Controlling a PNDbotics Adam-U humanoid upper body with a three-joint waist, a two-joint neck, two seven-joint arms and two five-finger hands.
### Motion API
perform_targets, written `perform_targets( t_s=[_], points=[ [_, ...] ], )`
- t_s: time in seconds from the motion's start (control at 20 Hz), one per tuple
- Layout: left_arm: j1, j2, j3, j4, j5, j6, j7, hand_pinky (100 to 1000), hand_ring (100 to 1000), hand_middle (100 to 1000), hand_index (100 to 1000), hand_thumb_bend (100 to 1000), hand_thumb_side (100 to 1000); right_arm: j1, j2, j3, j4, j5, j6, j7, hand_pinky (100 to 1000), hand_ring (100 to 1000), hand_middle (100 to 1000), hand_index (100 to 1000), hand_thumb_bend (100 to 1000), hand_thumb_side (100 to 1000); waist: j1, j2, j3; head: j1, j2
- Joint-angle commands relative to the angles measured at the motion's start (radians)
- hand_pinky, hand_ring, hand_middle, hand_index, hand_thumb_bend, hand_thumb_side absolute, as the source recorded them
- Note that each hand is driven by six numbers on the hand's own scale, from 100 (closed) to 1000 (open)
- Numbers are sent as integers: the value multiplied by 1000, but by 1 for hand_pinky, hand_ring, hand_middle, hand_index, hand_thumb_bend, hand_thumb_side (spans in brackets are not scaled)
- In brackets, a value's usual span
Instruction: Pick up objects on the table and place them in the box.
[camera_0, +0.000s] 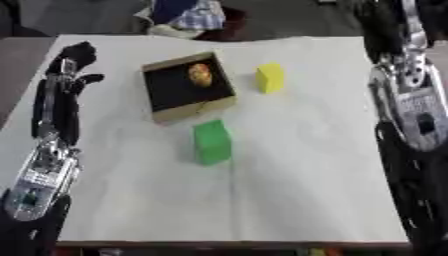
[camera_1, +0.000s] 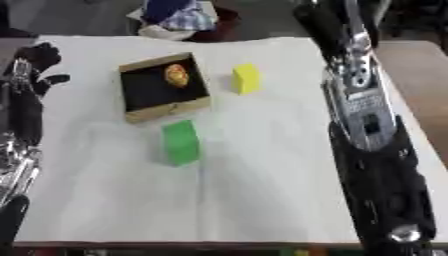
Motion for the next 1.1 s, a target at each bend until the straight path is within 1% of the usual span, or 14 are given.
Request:
perform_targets(
  t_s=[0.05, 0.15, 0.3, 0.4, 0.55, 0.7, 0.8, 0.95, 1.1],
  points=[
    [-19, 0, -8, -23, 3, -1, -13, 710, 851, 755, 819, 100, 902, -106, 12, -38, 61, 53, 5, -19, 800, 770, 786, 903, 100, 585, 17, -13, 14, -20, 5],
    [-22, -6, -14, -24, 5, -1, -20, 710, 852, 755, 819, 100, 903, -178, 24, -69, 137, 87, 19, -36, 801, 769, 784, 905, 100, 600, 18, -13, 30, -31, 5],
    [-23, -12, -23, -24, 8, 0, -30, 710, 852, 755, 818, 100, 906, -277, 46, -129, 293, 123, 46, -80, 799, 761, 778, 904, 100, 615, 18, -13, 51, -43, 5],
    [-22, -19, -28, -22, 10, 0, -35, 710, 853, 754, 818, 100, 909, -326, 58, -167, 402, 152, 59, -124, 800, 759, 774, 906, 100, 637, 17, -14, 62, -52, 5],
    [-23, -27, -41, -19, 13, 0, -47, 710, 854, 754, 818, 100, 913, -376, 69, -214, 573, 210, 87, -189, 804, 757, 774, 910, 100, 682, 16, -16, 80, -71, 5],
    [-28, -32, -55, -17, 15, 1, -61, 710, 854, 753, 818, 100, 914, -397, 67, -240, 715, 291, 127, -246, 808, 763, 780, 917, 100, 709, 16, -16, 102, -90, 5],
    [-31, -35, -62, -16, 16, 2, -69, 710, 854, 753, 817, 100, 915, -398, 66, -251, 784, 348, 158, -278, 809, 769, 787, 921, 100, 726, 15, -16, 114, -101, 5],
    [-32, -37, -66, -15, 17, 2, -75, 710, 855, 753, 818, 100, 916, -388, 68, -264, 854, 411, 201, -316, 811, 774, 794, 924, 100, 748, 14, -15, 124, -109, 5],
    [-31, -36, -67, -13, 17, 2, -76, 710, 855, 753, 817, 100, 916, -373, 60, -277, 911, 446, 249, -358, 812, 777, 797, 925, 100, 773, 12, -15, 128, -112, 5]
  ],
)
